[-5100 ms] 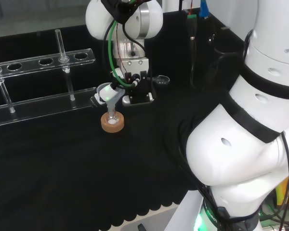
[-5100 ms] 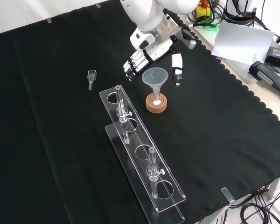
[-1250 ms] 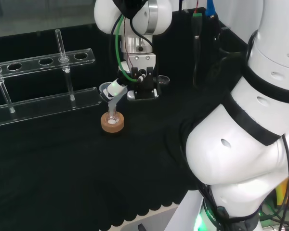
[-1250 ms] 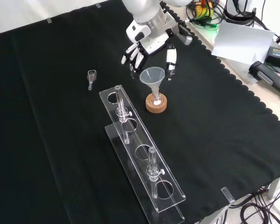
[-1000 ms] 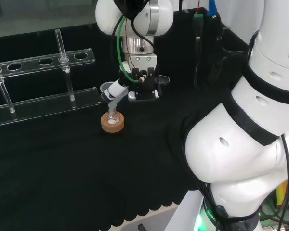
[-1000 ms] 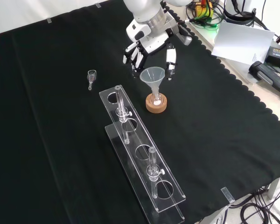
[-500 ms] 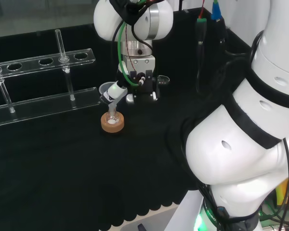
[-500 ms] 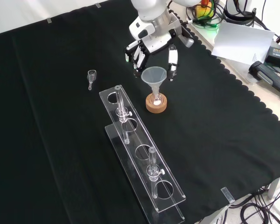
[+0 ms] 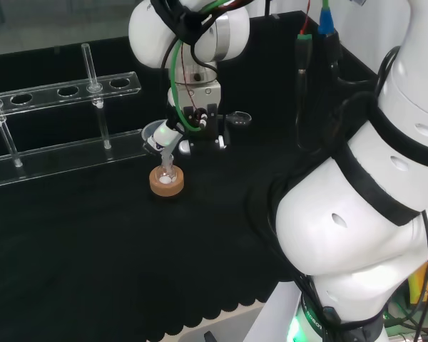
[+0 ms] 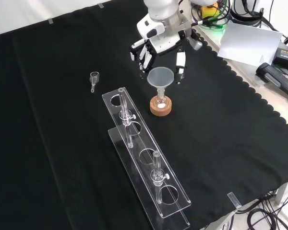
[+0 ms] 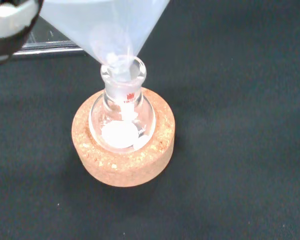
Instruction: Remove the funnel from the round-bottom flask.
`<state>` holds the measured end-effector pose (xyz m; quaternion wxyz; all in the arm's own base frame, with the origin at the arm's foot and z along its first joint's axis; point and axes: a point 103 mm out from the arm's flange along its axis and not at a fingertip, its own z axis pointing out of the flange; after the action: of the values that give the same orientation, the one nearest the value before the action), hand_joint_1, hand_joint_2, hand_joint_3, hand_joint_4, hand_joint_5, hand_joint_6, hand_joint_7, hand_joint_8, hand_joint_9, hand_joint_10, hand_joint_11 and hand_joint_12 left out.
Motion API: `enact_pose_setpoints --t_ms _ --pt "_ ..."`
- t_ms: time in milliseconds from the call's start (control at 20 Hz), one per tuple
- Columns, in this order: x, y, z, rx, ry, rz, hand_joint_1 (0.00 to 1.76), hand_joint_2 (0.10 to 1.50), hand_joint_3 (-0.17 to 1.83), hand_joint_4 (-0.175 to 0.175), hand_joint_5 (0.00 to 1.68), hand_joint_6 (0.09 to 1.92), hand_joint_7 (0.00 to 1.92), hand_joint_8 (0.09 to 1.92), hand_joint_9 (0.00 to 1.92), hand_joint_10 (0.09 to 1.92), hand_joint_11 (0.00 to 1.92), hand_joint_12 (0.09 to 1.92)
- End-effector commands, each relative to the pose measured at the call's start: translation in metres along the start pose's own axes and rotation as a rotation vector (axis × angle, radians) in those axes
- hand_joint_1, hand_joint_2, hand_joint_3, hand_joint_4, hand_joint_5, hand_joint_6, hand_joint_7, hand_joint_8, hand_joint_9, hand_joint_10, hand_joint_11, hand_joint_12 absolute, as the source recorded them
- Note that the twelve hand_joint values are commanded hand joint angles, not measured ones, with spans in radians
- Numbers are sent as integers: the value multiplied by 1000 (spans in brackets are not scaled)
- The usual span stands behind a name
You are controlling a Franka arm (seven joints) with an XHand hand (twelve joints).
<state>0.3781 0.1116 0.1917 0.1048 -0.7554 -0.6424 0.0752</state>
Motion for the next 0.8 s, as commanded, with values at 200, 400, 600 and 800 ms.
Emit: enact_pose_setpoints --t_ms 200,400,600,800 --pt "2 -3 -6 -43 -2 9 833 530 467 126 910 104 1214 103 794 325 0 1262" --pt "9 -3 -6 -47 -9 12 841 529 471 128 916 110 1218 102 800 324 0 1268" --pt "9 -2 -7 -56 7 16 844 523 482 127 915 118 1224 97 807 315 0 1295" --pt "4 1 -10 -52 44 20 843 522 486 125 911 120 1225 95 811 312 0 1302"
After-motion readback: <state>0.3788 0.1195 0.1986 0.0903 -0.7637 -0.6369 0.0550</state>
